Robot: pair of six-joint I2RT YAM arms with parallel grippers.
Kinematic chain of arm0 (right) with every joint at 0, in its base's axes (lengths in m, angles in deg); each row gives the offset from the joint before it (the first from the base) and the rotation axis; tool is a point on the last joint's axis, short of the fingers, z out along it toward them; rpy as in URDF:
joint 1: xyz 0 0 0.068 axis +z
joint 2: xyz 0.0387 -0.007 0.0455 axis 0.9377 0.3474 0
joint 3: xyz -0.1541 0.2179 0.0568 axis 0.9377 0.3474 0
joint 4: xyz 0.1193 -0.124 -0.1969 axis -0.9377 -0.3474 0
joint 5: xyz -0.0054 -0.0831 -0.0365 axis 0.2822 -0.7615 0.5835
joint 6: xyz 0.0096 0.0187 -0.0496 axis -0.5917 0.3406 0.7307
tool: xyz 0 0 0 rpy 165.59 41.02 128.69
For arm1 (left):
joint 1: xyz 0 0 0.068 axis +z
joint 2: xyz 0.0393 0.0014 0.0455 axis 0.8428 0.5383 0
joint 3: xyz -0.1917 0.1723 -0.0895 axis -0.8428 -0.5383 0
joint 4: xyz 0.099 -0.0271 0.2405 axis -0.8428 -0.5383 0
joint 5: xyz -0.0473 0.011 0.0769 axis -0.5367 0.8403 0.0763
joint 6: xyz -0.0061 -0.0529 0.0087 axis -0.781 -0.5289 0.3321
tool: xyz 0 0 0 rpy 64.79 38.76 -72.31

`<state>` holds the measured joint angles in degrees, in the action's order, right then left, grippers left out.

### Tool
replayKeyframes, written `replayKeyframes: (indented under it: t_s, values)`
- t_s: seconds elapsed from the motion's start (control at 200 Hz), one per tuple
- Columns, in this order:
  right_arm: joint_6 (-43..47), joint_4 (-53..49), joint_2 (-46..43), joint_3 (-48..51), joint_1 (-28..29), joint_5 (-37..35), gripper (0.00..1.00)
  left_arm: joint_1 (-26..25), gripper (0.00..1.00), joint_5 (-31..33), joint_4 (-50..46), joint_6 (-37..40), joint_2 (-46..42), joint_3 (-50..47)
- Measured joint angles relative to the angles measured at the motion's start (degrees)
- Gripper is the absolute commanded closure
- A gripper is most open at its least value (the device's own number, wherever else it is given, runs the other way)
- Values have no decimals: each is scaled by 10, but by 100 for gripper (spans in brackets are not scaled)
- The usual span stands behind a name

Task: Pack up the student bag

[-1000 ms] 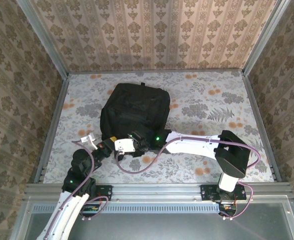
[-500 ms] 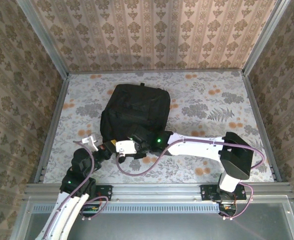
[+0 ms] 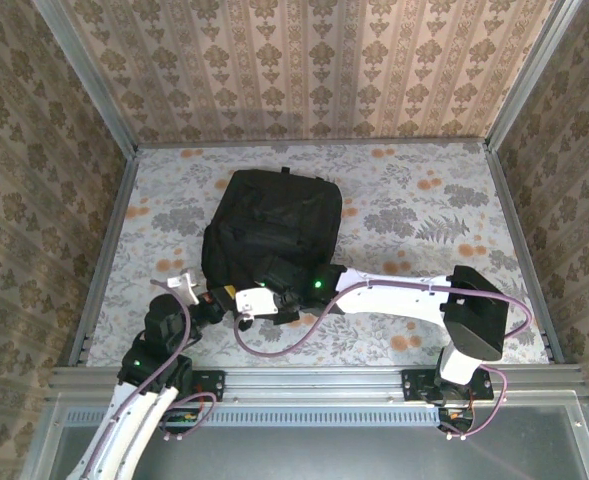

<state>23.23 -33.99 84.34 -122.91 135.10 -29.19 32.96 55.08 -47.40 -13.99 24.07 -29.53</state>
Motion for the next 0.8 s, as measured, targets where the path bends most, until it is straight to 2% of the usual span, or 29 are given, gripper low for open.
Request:
replayKeyframes:
  t_s: [0.28,0.545,0.8]
  values:
    - [0,-65,42,-47,17,-32,100,-3,100,3,-9,15,23,3]
    - [1,-113,24,-20,20,-77,100,-3,100,52,-77,43,37,31]
    - [-2,-144,5,20,-42,-114,100,-6,100,80,-93,69,79,55]
